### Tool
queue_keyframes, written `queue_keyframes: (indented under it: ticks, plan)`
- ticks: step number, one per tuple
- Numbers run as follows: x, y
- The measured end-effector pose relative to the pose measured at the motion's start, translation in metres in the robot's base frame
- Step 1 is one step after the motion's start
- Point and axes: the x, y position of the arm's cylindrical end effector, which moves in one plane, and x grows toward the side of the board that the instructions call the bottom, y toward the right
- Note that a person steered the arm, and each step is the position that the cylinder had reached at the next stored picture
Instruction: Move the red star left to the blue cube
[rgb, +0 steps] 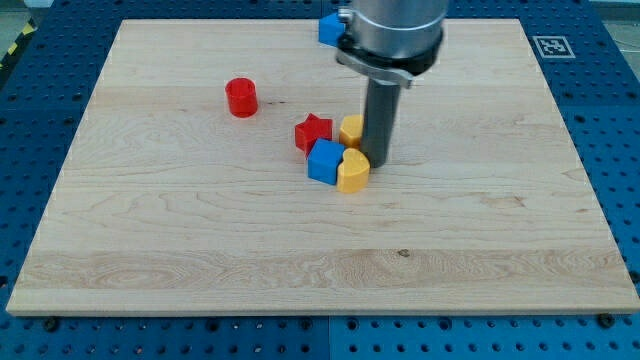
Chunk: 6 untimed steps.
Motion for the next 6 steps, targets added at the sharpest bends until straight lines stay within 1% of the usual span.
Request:
queue_keyframes:
  ticks: [1,2,3,4,5,6]
  plan:
    - [-0.024,-0.041]
    - [-0.073,-0.066]
    - [-0.097,-0.069]
    - [-0.095,-0.066]
    - [-0.084,-0.083]
    - [-0.053,-0.108]
